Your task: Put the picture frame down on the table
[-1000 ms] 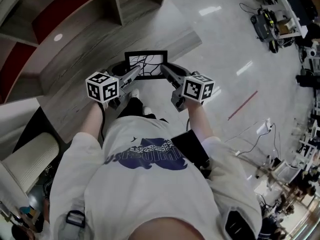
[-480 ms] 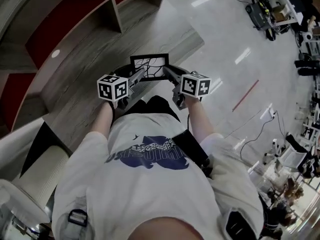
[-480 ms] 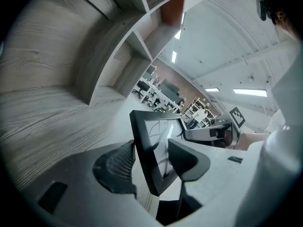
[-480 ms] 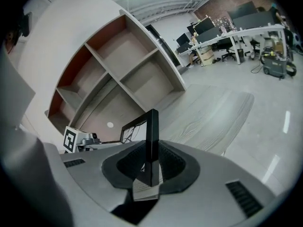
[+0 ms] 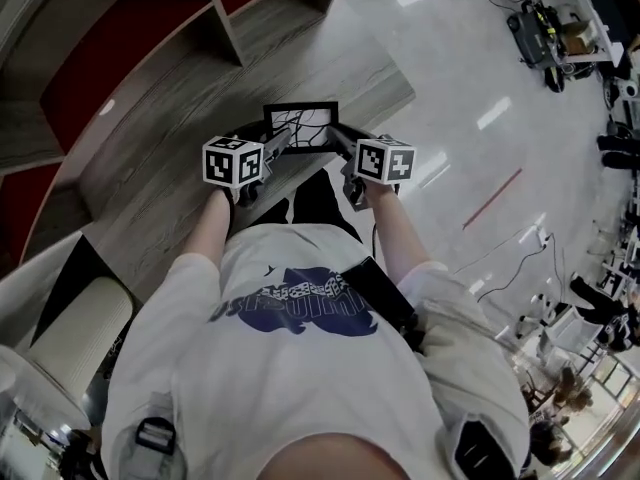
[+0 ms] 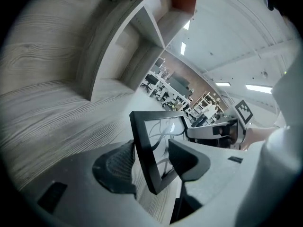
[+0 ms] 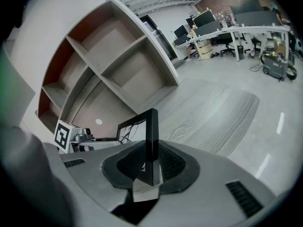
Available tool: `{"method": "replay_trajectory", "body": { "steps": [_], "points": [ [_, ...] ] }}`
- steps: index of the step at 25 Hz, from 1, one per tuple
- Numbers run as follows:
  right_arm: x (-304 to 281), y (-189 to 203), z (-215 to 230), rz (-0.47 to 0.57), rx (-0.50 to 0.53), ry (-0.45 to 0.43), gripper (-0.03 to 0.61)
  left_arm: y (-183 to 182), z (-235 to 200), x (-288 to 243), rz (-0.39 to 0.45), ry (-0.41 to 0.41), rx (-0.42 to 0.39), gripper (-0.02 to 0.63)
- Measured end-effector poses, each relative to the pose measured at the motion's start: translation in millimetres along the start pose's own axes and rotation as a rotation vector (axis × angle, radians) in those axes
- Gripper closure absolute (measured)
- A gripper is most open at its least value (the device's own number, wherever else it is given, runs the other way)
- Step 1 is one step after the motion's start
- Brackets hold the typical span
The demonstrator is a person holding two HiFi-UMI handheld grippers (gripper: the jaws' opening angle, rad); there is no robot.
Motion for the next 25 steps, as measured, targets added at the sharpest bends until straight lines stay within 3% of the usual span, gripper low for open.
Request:
{"method": "replay_trajectory", "body": {
  "steps": [5, 15, 25],
  "points": [
    [-9, -6, 12, -0.059, 0.017, 0.021, 0.503, 4, -6, -12, -0.048, -0.057, 0.013, 0.41],
    [-59, -72, 73, -0.176, 0.008, 0.016, 0.503, -40, -44, -89, -0.108, -0.133, 0.095, 0.41],
    [-80, -78, 94, -0.28, 0.04, 0.089, 0.502, -37, -52, -108, -0.181, -0.18, 0.135, 0.41]
  ]
}}
Point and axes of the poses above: the fingertips, and each gripper's own axes: x backward along the fingers, z to its right, y out of its underside, the point moved 1 cm from there along x, backward along the fingers, and after that the axes turned 5 degrees about -x, right-handed, at the moved point
